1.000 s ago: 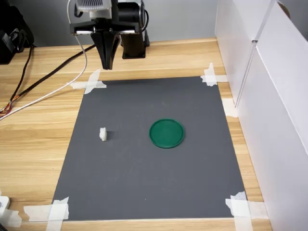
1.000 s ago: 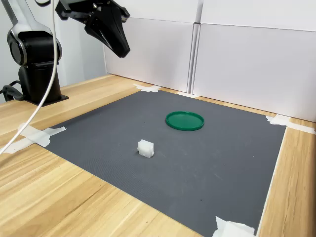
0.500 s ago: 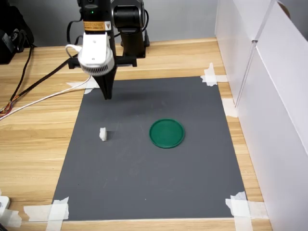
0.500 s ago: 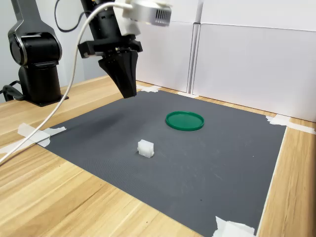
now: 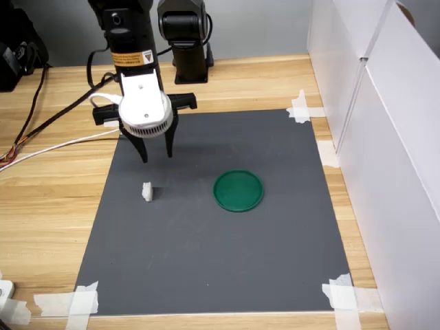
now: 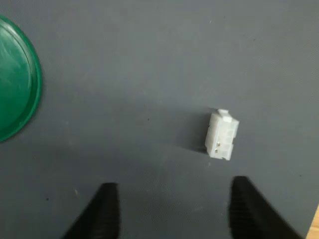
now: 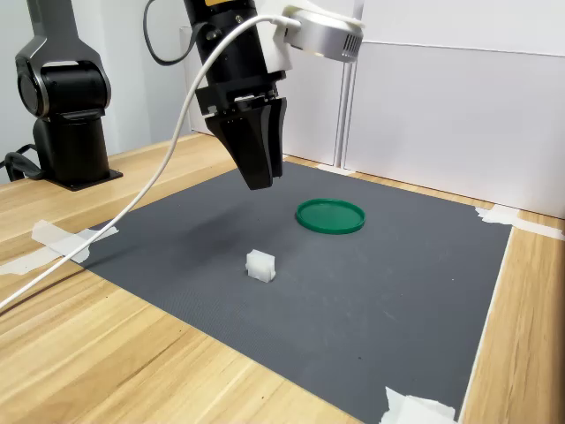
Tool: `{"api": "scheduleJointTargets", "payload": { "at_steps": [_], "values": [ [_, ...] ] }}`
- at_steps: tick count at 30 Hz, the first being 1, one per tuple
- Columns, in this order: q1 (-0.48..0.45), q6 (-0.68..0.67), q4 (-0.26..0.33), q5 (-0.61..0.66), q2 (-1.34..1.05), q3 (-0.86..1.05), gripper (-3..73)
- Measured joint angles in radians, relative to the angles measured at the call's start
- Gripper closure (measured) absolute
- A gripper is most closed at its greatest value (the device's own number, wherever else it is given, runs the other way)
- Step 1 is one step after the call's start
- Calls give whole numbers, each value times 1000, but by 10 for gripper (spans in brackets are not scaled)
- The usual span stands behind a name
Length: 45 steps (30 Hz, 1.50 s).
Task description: Grasp a white terminal and put it in the green lid.
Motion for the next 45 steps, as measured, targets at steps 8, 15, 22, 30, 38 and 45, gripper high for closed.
{"api": "scheduleJointTargets", "payload": {
  "at_steps": [8, 15, 22, 30, 38, 45],
  "values": [
    [0, -3, -44, 45, 63, -121, -10],
    [-3, -20, -65, 131, 119, -168, -12],
    [-91, -109, -70, 143, 157, -173, -4],
    [-116, -266, 12, 152, 219, -173, -3],
    [-116, -331, 34, 125, 277, -173, -1],
    [-116, -392, 36, 102, 303, -173, 2]
  ]
}}
